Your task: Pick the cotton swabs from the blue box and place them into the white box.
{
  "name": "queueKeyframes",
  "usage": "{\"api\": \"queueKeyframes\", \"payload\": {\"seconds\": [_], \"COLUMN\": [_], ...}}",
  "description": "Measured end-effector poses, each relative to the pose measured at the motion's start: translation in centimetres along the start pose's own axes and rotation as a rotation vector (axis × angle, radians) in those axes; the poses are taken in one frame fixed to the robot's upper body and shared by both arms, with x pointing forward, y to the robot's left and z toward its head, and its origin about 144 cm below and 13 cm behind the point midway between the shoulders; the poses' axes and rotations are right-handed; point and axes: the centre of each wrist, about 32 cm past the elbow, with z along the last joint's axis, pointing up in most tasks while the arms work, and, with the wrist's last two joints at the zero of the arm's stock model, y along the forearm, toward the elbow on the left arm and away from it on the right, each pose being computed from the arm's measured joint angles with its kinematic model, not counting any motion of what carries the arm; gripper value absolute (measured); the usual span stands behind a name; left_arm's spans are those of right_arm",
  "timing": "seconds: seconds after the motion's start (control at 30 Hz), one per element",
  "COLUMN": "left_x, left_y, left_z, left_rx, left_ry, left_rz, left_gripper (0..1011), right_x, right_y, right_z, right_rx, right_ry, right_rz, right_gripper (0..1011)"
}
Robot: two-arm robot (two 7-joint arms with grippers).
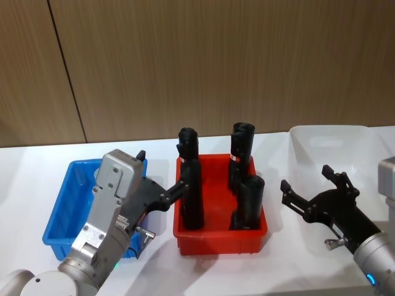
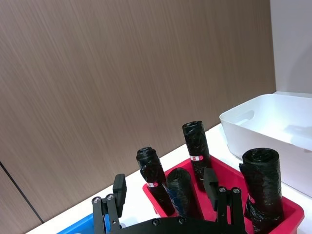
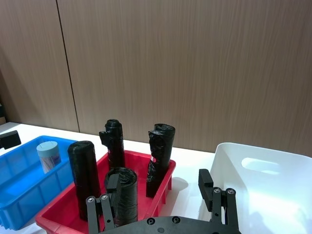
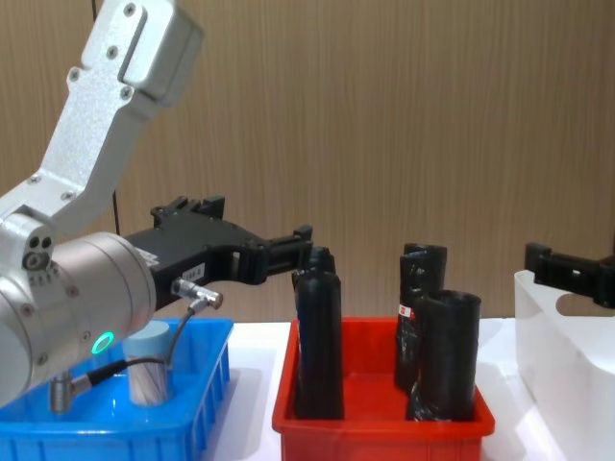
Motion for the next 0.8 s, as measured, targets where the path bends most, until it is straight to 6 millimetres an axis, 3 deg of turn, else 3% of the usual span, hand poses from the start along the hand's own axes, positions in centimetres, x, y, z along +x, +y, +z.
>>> {"api": "queueKeyframes", "payload": {"seconds": [0.8], "left_x": [0.02], "left_y": [-0.02], "left_z": [0.01], "left_rx": [0.0], "left_ry": [0.001], "left_rz": [0.001], "left_gripper": [1003], "right_x": [0.37], "right_y": [0.22], "right_z": [0.14], "right_rx": [-0.027], "right_ry": [0.006], "right_rz": [0.028], "right_gripper": [1001]}}
